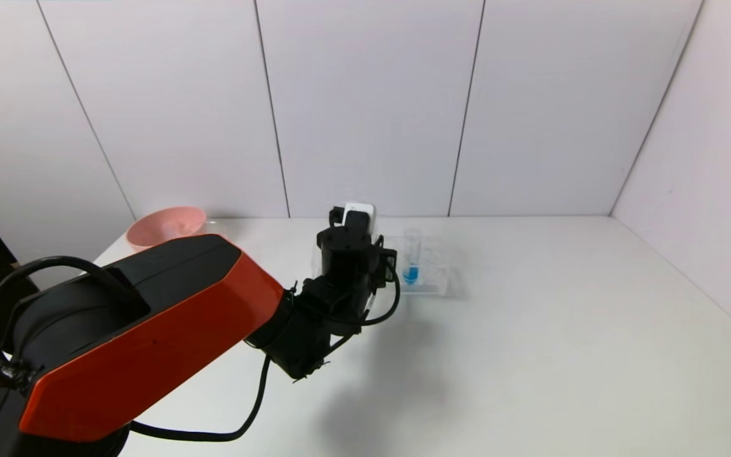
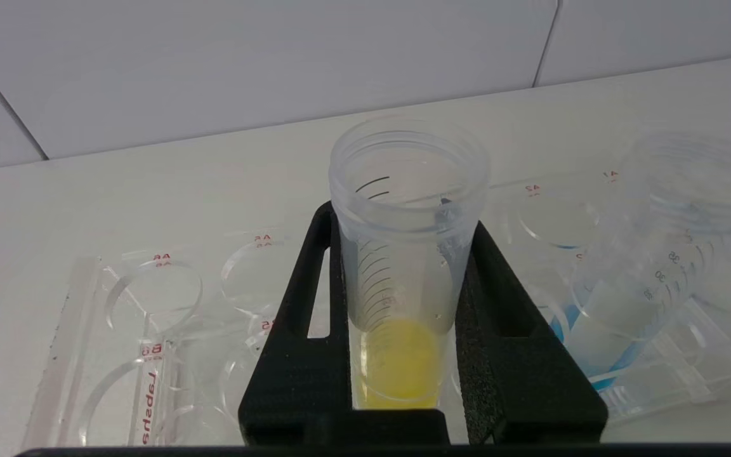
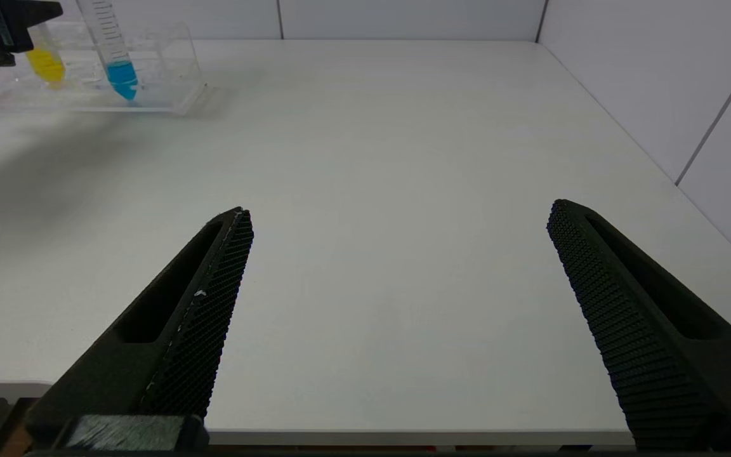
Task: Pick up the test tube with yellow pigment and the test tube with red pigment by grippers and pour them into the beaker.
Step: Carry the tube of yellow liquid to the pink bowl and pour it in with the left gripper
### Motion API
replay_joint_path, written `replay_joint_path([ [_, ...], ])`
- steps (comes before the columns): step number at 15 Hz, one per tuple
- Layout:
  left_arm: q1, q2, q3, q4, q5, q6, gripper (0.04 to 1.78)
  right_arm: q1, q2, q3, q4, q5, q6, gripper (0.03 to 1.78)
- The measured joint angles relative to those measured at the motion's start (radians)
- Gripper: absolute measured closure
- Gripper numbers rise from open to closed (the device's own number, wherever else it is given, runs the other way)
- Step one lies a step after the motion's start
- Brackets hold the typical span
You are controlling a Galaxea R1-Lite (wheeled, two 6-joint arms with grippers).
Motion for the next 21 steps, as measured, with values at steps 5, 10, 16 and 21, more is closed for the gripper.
replay_joint_path([
  [5, -0.007, -0.031, 0.013, 0.009, 0.001, 0.001, 1.35, 0.000, 0.000, 0.000, 0.000, 0.000, 0.000, 0.11],
  [10, -0.011, -0.059, 0.020, 0.004, 0.003, 0.005, 1.35, 0.000, 0.000, 0.000, 0.000, 0.000, 0.000, 0.11],
  [16, -0.011, -0.082, 0.020, -0.007, 0.014, 0.038, 1.35, 0.000, 0.000, 0.000, 0.000, 0.000, 0.000, 0.11],
  [21, -0.017, -0.104, 0.021, -0.009, 0.017, 0.057, 1.35, 0.000, 0.000, 0.000, 0.000, 0.000, 0.000, 0.11],
])
